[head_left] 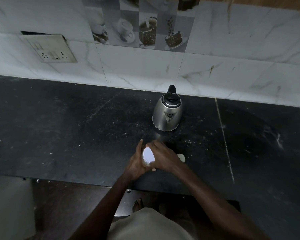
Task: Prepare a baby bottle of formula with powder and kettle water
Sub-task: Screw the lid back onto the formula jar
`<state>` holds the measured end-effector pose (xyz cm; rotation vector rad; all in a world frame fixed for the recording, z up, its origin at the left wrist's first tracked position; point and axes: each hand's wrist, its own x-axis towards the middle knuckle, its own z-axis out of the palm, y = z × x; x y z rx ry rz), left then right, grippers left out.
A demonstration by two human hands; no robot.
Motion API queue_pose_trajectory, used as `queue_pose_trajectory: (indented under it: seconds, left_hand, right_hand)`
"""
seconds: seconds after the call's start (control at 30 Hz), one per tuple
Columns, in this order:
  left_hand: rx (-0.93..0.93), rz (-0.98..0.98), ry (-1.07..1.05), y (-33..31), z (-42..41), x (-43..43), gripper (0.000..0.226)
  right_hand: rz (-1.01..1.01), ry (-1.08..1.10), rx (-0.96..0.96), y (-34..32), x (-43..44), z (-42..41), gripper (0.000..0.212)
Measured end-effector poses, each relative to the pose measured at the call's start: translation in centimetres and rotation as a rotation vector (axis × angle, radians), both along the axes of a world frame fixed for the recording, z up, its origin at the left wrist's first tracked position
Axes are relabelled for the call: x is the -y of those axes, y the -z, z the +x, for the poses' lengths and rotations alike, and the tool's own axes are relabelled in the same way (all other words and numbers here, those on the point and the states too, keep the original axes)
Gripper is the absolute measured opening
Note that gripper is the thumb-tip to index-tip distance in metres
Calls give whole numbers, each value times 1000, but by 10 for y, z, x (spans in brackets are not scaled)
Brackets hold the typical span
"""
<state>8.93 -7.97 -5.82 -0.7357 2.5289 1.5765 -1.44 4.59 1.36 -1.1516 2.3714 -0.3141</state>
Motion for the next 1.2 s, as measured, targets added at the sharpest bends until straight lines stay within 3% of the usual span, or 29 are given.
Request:
queue_pose_trajectory:
  seconds: [0.17,0.3,0.47,0.63,0.8,0.9,1.03,1.2]
  left_hand:
    - [-19,-29,-29,4,4,1,126]
    - [-32,5,-7,0,3,1,96]
    - [-21,-46,7,2,6,2,130]
    - [-34,-22,8,3,3,2,113]
    - [-16,-37,-13,5,4,1,126]
    - [5,-17,0,6,2,3,123]
    - [-1,-15,-23,13,1,5,122]
    - [-25,-40,-32,15,2,3,102]
  right_hand:
    - [18,-25,-50,1,4,2,77]
    - [68,23,-126,-1,7,7,70]
    - [140,116,-226,-6,17,16,73]
    - [169,43,-230,-10,23,17,66]
    - [181,171,-264,-12,31,19,69]
    - [200,241,-253,-14,33,13,72]
    - [277,171,-255,-25,32,2,72]
    - [196,57,-117,-30,28,-1,63]
